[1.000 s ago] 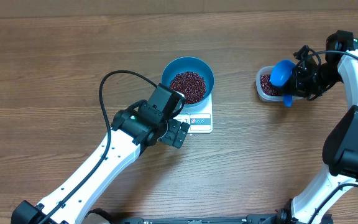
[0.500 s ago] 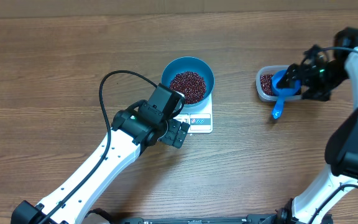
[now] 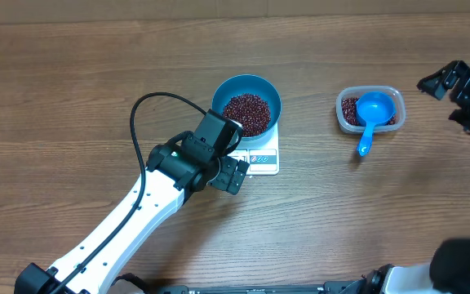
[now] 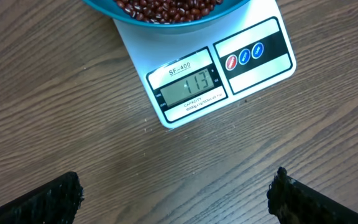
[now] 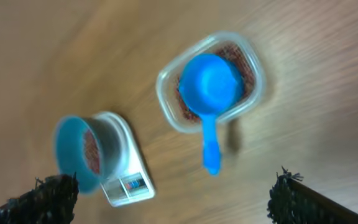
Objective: Scoop item into bowl and weigh 150g on scale
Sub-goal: 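Release the scoop in the tub and pull the right gripper back, then regrasp the scoop handle with the right gripper from the front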
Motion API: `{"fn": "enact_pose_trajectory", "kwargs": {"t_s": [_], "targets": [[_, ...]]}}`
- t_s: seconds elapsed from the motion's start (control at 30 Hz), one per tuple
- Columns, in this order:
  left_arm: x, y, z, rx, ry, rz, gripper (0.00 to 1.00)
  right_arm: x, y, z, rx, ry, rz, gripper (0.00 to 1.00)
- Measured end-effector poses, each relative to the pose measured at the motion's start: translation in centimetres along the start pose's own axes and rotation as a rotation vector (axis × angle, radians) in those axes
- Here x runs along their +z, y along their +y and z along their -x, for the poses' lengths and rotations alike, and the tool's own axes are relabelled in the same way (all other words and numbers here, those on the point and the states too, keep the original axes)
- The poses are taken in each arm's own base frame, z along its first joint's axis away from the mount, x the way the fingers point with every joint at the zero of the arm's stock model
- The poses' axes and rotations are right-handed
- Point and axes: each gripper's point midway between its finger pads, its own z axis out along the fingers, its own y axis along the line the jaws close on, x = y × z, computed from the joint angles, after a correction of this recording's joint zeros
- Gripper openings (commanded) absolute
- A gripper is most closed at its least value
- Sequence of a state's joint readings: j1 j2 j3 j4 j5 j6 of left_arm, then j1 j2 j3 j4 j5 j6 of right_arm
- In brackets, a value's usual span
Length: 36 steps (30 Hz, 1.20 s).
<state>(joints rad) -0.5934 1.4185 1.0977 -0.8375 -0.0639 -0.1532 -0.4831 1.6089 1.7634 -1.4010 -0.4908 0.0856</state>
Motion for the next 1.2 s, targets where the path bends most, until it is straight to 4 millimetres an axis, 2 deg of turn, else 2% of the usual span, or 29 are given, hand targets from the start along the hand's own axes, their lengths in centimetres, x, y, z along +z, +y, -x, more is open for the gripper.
{"fn": "enact_pose_trajectory", "kwargs": {"t_s": [0.2,0.4,0.5,0.6,0.67,0.77,0.97,1.1,1.2], "targets": [[0.0,0.0,0.0,0.000,0.000,0.000,1.00,1.0,-0.3,-0.9,0.103,-0.196,0.075,1.00],[0.0,0.0,0.0,0.000,0.001,0.001,1.00,2.1,-2.1,-5.1,0.284,-0.379,0.158,1.00],[0.0,0.0,0.0,0.000,0.000,0.000,1.00,5.7,-4.5,-7.5,0.471,-0.366,0.199,0.99],[0.0,0.0,0.0,0.000,0.000,0.000,1.00,11.1,-7.1,-10.1,0.595,-0.302,0.247,0.93],[0.0,0.0,0.0,0.000,0.001,0.000,1.00,13.5,-7.7,-11.7,0.651,-0.264,0.297,0.90],[0.0,0.0,0.0,0.000,0.000,-0.002,1.00,15.3,-7.3,-13.0,0.689,-0.218,0.355,0.90],[0.0,-0.1,0.0,0.000,0.000,-0.003,1.00,16.5,-5.6,-13.0,0.713,-0.207,0.373,0.89],[0.0,-0.1,0.0,0.000,0.001,-0.003,1.00,18.0,-4.7,-13.5,0.745,-0.216,0.331,0.85],[0.0,-0.1,0.0,0.000,0.001,-0.003,0.99,18.6,-4.5,-12.9,0.776,-0.278,0.309,0.77]]}}
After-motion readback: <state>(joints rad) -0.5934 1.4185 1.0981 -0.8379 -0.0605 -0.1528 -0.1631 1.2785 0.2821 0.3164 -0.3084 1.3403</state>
